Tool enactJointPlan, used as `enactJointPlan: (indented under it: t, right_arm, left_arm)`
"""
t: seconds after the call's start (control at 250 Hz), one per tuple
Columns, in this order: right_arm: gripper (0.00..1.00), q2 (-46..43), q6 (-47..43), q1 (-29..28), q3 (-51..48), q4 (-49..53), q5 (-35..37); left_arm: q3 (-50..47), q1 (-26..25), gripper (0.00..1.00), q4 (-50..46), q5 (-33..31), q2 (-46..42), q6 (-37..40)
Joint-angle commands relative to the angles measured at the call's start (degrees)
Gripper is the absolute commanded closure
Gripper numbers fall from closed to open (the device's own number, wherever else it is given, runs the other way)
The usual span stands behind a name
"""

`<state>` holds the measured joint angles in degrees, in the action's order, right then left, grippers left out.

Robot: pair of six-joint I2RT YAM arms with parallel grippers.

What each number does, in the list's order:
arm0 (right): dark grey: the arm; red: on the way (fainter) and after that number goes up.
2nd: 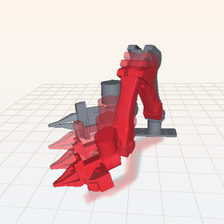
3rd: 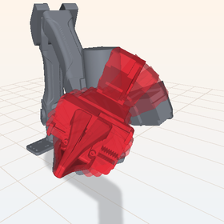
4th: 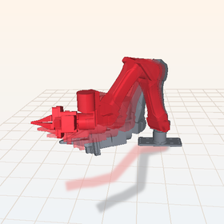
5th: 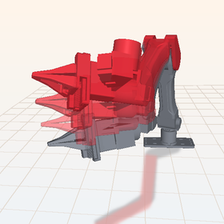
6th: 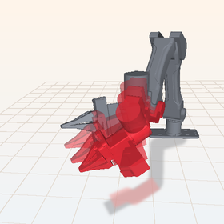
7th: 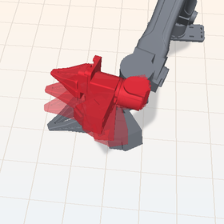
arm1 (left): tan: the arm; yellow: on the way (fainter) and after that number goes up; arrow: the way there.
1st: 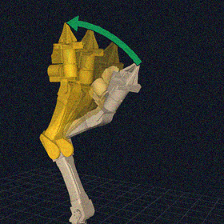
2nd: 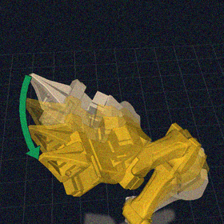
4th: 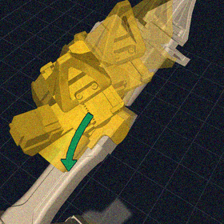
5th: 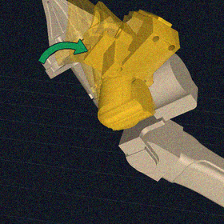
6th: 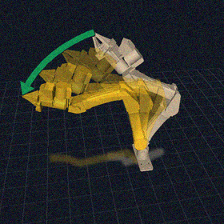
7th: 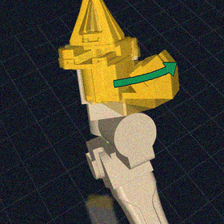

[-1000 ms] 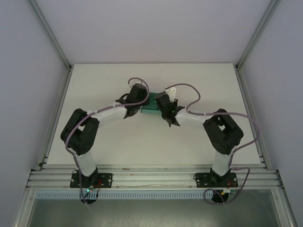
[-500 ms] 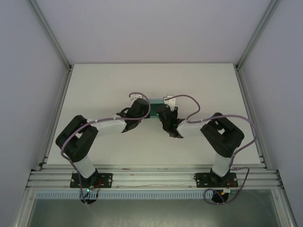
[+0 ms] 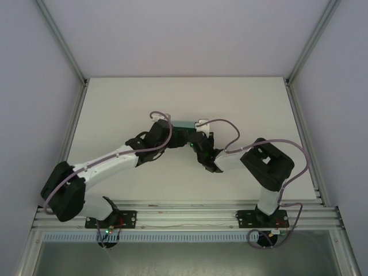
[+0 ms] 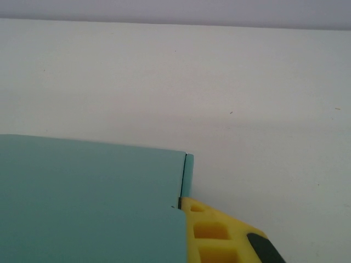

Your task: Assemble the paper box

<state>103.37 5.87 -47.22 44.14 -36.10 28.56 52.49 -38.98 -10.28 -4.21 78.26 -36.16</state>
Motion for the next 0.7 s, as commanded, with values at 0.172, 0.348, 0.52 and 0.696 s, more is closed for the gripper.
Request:
enactJointPlan:
  t: [0.172,0.348,0.52,0.696]
  right_arm:
    - [0.96,4.10,-3.81,-0.61,-1.63,7.56,-3.15]
    - [0.96,4.87,-4.72,-0.66,0.32,11.14,-0.50]
    - [0.92,4.29,-3.56,-0.59,1.22,12.82,-1.13]
    - [0.91,4.43,-3.77,-0.54,1.37,13.13,-1.48]
  left_arm:
    - [11.16,9.67,0.00,-10.13,0.88,0.93,1.34]
    - [20.05,16.41,0.00,-6.69,14.32,13.14,7.39]
    - [27.83,17.58,0.01,-12.10,22.08,25.52,12.22]
    - [27.71,18.88,0.11,-10.52,24.47,30.51,12.35]
